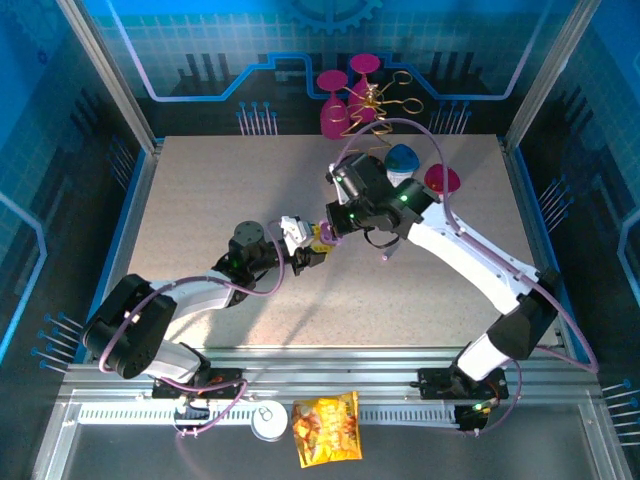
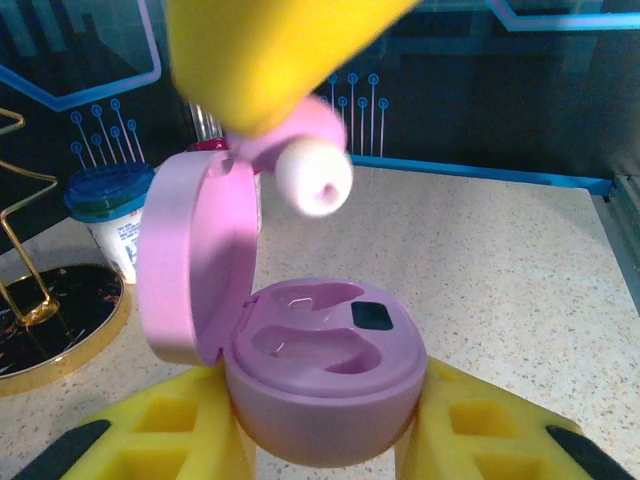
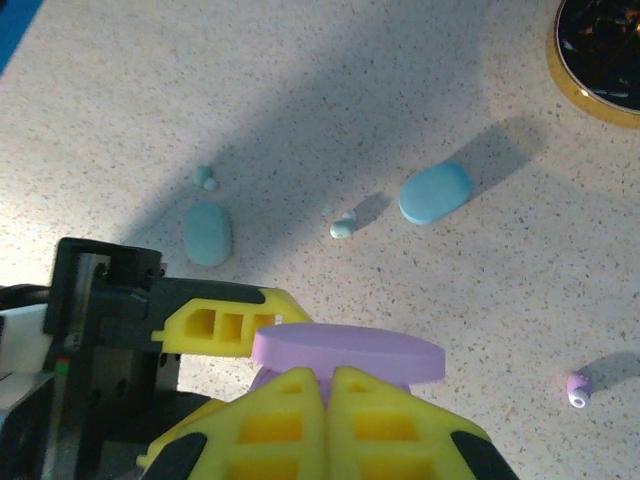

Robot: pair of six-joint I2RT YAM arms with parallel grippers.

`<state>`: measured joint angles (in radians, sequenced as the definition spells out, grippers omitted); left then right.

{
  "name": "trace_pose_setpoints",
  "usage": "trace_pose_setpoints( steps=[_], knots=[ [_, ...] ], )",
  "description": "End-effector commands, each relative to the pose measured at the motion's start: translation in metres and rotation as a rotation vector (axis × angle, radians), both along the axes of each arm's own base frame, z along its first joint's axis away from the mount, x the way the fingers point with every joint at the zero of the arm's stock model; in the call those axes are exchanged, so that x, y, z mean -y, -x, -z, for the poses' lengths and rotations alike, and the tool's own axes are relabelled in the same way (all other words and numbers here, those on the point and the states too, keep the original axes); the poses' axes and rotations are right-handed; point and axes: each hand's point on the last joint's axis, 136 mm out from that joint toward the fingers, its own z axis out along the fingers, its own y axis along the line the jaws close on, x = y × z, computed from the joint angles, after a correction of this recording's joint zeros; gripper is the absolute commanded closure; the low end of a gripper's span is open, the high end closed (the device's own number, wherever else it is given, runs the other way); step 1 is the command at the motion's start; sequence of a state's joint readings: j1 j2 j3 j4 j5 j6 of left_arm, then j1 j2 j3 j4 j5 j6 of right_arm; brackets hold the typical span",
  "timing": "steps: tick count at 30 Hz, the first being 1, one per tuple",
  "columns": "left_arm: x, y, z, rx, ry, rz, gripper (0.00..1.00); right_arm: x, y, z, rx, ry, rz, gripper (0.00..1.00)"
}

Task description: Insert the wireless bluetooth earbuds into the charging case

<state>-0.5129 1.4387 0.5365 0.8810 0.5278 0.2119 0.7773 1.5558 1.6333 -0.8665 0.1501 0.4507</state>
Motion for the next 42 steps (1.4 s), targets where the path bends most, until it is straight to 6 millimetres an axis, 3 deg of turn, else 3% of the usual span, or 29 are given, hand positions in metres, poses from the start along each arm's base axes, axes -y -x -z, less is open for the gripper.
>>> trace_pose_setpoints(
  steps=[1, 7, 14, 21, 24, 29, 32, 35, 42],
  knots=[
    [0.004, 0.0, -0.038, 0.086, 0.066, 0.013, 0.79, -0.002, 0.012, -0.026, 0.082, -0.051, -0.043, 1.0],
    [0.005, -0.001, -0.046, 0.068, 0.094, 0.011, 0.79, -0.002, 0.02, -0.018, 0.084, -0.052, -0.058, 1.0],
    [0.004, 0.003, -0.056, 0.074, 0.112, 0.024, 0.79, -0.009, 0.015, -0.004, 0.067, -0.04, -0.062, 1.0],
    [0.0, 0.002, -0.051, 0.066, 0.105, -0.003, 0.78, -0.008, 0.009, 0.0, 0.069, -0.042, -0.042, 1.0],
    [-0.002, -0.001, -0.048, 0.06, 0.103, -0.025, 0.76, -0.005, 0.014, -0.007, 0.106, -0.078, -0.06, 0.89],
    [-0.002, -0.005, -0.045, 0.052, 0.1, -0.036, 0.77, 0.001, 0.036, -0.035, 0.243, -0.215, -0.147, 0.56],
    [-0.003, -0.008, -0.045, 0.052, 0.111, -0.039, 0.78, 0.014, 0.047, -0.041, 0.282, -0.254, -0.143, 0.45],
    [-0.003, -0.009, -0.046, 0.05, 0.118, -0.043, 0.79, 0.035, 0.054, -0.032, 0.256, -0.236, -0.081, 0.4],
    [-0.005, -0.009, -0.048, 0.05, 0.119, -0.049, 0.79, 0.097, 0.071, 0.034, 0.086, -0.109, 0.175, 0.37]
  ],
)
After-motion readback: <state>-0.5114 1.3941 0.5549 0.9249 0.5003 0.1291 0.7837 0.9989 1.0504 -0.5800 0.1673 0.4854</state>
